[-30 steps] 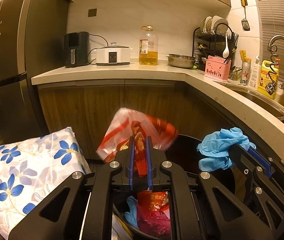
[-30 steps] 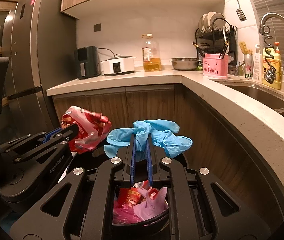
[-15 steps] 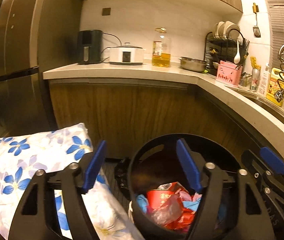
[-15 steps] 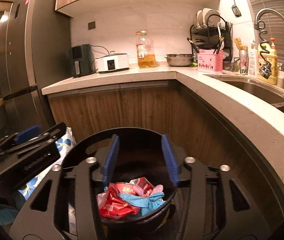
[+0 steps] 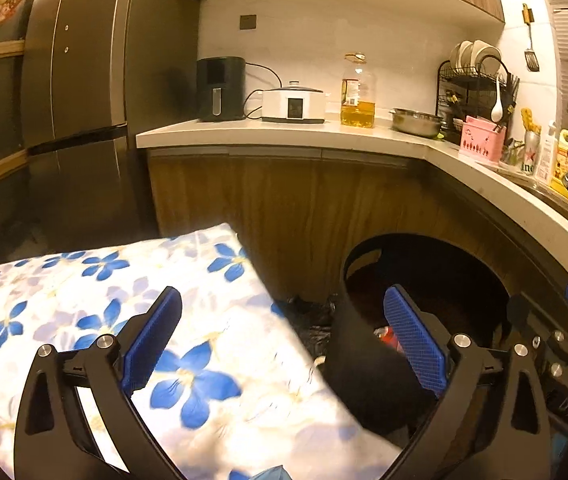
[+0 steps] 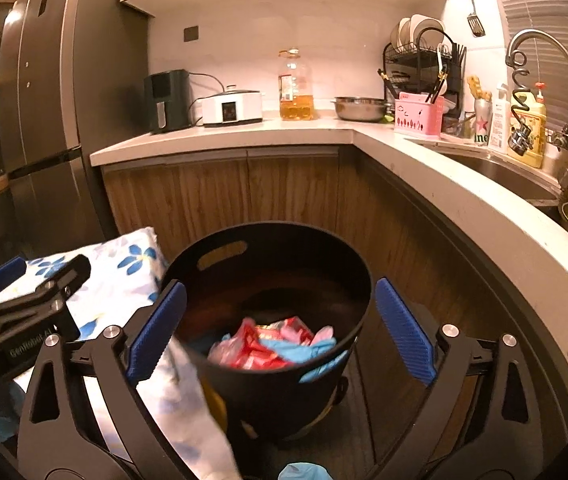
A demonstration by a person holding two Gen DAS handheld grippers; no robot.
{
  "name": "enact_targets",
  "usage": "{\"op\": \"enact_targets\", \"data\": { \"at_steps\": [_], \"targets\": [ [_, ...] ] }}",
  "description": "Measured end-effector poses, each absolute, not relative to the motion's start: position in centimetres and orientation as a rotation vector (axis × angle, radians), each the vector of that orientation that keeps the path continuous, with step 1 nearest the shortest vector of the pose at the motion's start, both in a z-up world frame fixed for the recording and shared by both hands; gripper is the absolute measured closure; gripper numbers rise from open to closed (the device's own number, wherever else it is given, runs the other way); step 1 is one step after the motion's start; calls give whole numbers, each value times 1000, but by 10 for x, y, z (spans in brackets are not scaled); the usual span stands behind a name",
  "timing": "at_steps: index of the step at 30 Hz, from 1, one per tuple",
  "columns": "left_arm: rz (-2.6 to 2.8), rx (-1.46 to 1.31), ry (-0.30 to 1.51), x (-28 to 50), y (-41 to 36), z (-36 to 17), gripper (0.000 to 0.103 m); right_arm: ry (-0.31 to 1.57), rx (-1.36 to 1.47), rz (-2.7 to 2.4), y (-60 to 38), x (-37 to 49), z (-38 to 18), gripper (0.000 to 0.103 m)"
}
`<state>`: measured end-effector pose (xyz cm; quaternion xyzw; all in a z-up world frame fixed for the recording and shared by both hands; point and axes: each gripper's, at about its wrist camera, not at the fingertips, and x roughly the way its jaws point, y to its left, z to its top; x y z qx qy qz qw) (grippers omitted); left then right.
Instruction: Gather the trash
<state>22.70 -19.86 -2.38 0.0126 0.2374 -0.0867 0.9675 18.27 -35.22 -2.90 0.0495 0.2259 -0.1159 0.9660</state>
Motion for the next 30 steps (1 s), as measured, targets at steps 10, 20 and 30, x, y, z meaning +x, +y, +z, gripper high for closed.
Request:
{"op": "enact_targets", "data": {
  "at_steps": [10,20,30],
  "targets": [
    [-185,40,477,168,-163,-18,6,462,98,-233,-311,131,-14,6],
    [-168,8,468,120,-124,-15,6,444,66,-237,-276,81,-10,6],
    [-178,-23,452,85,-101,-15,6,414,52,-232,-253,43,-6,6]
  ]
}}
